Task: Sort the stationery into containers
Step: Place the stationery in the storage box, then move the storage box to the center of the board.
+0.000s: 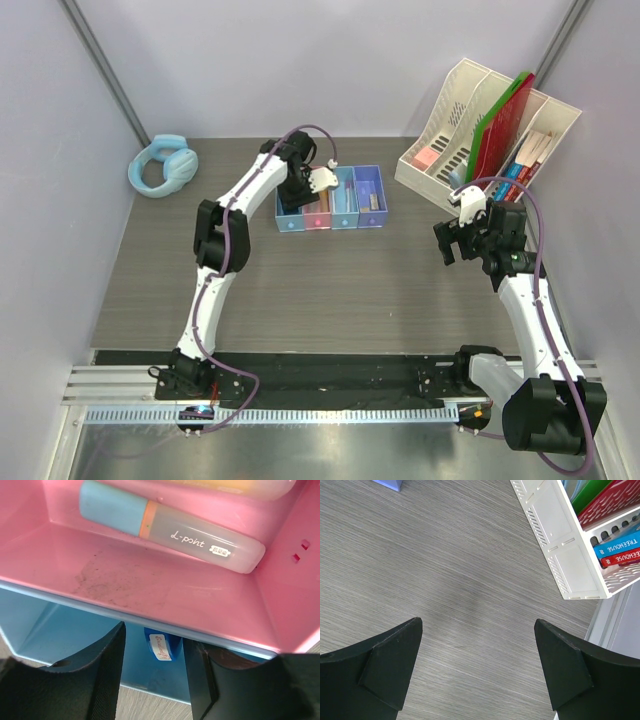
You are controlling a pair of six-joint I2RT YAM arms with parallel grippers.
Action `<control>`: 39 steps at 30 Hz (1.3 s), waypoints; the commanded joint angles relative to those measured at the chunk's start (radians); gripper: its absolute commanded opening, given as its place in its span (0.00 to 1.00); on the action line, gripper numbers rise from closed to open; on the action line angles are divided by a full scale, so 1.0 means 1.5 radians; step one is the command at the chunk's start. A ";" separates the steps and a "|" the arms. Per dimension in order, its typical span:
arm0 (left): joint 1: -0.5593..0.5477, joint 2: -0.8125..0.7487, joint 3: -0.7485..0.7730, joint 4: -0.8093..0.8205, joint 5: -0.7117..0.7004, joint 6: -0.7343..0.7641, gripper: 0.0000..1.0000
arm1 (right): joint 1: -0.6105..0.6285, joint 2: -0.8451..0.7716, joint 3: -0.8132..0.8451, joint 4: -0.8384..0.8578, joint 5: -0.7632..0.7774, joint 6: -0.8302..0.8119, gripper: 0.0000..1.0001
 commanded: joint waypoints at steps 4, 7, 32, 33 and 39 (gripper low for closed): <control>-0.006 -0.078 0.002 0.039 0.023 -0.030 0.51 | -0.002 -0.006 0.014 0.009 -0.011 0.002 1.00; -0.006 -0.102 -0.004 0.049 0.021 -0.040 0.52 | -0.002 -0.006 0.015 0.009 -0.010 0.001 1.00; 0.117 -0.763 -0.669 0.447 0.068 -0.415 1.00 | 0.002 0.090 0.179 -0.083 -0.148 0.103 1.00; 0.124 -0.779 -0.674 0.431 0.093 -0.420 1.00 | 0.003 0.100 0.190 -0.082 -0.164 0.115 1.00; 0.133 -0.843 -0.831 0.552 0.059 -0.425 1.00 | 0.025 0.163 0.248 -0.022 -0.202 0.170 1.00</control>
